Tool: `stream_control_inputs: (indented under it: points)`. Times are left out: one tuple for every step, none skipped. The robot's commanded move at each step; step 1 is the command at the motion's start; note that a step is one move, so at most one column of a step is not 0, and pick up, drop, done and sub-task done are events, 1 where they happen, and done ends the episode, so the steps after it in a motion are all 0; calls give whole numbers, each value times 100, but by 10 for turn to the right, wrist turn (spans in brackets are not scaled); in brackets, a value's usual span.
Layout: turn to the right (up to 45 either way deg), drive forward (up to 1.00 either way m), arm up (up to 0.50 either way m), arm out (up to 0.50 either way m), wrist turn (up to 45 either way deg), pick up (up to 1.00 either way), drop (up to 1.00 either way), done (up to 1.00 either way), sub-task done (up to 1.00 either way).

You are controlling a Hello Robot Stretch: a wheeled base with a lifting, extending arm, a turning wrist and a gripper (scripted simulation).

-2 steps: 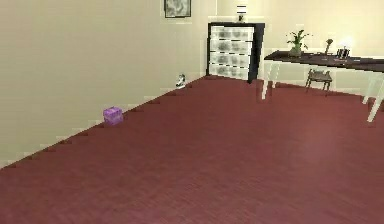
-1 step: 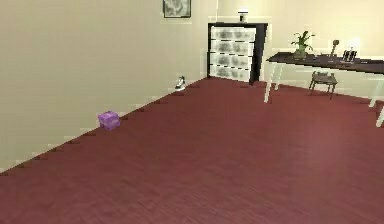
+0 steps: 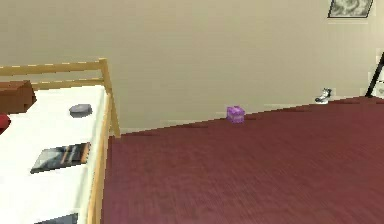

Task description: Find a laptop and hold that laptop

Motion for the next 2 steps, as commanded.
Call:
stream_control_inputs:
  points:
    - [0,10,0,0,0,0,0,0,0]
    - [-450,0,0,0,0,0,0,0,0]
